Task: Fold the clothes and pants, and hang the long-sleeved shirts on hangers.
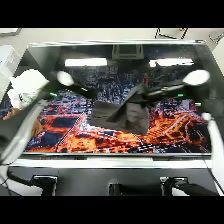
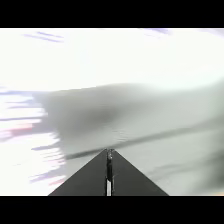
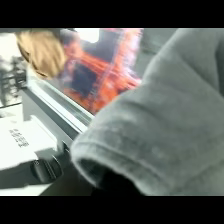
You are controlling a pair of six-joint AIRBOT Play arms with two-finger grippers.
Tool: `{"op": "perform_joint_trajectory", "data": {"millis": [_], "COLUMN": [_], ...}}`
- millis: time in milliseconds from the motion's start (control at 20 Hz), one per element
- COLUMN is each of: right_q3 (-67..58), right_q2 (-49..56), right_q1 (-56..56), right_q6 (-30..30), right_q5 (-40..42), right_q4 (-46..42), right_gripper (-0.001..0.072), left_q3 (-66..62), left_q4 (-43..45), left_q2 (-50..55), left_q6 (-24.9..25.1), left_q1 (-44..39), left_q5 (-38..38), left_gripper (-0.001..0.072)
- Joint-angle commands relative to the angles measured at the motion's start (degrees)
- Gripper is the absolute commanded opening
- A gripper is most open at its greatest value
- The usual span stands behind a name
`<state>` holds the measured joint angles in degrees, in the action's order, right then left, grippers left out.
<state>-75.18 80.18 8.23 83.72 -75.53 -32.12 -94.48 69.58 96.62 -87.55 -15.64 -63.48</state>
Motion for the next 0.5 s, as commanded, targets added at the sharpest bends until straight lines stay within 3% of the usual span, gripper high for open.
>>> {"op": "perform_joint_trajectory", "data": {"millis": [0,50,100,150,200,300,450], "right_q3": [0.0,0.0,0.0,0.0,0.0,0.0,0.0], "right_q2": [12.5,16.9,20.7,24.0,26.3,27.1,23.1], "right_q1": [9.4,11.6,13.2,14.5,14.9,13.3,3.6], "right_q6": [-4.1,-4.8,-5.5,-8.9,-14.4,-16.2,-13.7], "right_q5": [14.1,17.6,20.5,22.1,21.7,20.4,12.4], "right_q4": [10.8,15.6,21.7,30.8,39.8,48.0,37.7], "right_gripper": [0.0047,0.0054,0.0217,0.0615,0.069,0.0697,0.0694], "left_q3": [0.0,0.0,0.0,0.0,0.0,0.0,0.0], "left_q4": [10.8,9.8,9.2,9.2,9.2,9.2,9.3], "left_q2": [-12.2,-14.8,-17.2,-19.0,-20.5,-22.1,-22.6], "left_q6": [-0.6,-0.6,-0.6,-0.5,-0.5,-0.5,-0.3], "left_q1": [12.9,15.1,16.7,17.6,18.3,18.5,18.5], "left_q5": [-4.7,-4.4,-4.1,-4.0,-4.1,-4.1,-4.0], "left_gripper": [0.0019,0.0019,0.0019,0.0019,0.0019,0.0019,0.0019]}}
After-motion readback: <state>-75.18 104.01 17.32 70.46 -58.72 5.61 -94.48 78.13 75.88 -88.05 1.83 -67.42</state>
